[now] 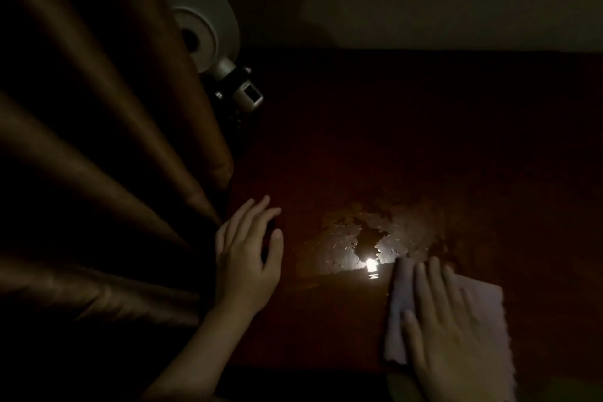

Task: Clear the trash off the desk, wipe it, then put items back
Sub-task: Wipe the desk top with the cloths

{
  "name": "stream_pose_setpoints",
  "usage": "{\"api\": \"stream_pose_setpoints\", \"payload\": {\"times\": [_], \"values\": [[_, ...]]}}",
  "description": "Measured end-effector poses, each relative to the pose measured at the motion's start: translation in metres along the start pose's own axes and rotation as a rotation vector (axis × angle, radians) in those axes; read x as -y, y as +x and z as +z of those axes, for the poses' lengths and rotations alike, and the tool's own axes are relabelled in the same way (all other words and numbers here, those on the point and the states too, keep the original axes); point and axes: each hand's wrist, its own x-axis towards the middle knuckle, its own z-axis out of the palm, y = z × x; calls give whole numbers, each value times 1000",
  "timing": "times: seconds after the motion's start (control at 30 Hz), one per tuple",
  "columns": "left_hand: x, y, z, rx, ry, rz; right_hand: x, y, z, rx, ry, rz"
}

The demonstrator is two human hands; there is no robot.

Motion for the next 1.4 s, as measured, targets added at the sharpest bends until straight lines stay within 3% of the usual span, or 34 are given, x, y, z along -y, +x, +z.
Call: {"api": "stream_pose_setpoints", "payload": {"times": [0.13, 0.23, 0.3, 0.47, 0.6, 0.77, 0.87, 0.97, 1.03, 1.1, 1.27, 1.4], "values": [[-11, 9, 16, 98, 122, 61, -55, 14, -20, 144, -33, 196], [-20, 26, 34, 163, 204, 112, -59, 50, -22, -37, 11, 225], [-25, 38, 44, 175, 245, 101, -49, 81, -28, -26, 94, 210], [-29, 78, 58, 115, 272, -50, -5, 171, -27, -3, 101, -50], [-34, 105, 66, 115, 245, -57, 37, 232, -26, -95, 83, -255], [-24, 122, 78, 142, 278, -108, 30, 258, -18, -100, 128, -344], [-25, 125, 76, 162, 239, -139, -46, 256, -21, -117, 37, -245], [-29, 134, 74, 158, 251, -133, -123, 241, -37, -69, 55, 34], [-28, 137, 75, 162, 274, -118, -123, 229, -40, -20, 96, 221], [-27, 137, 78, 156, 277, -115, -87, 219, -33, -88, 92, 296], [-28, 141, 80, 119, 284, -136, 30, 205, -11, -124, 136, -52], [-26, 140, 73, 151, 257, -128, 24, 188, -11, -71, 97, -202]]}}
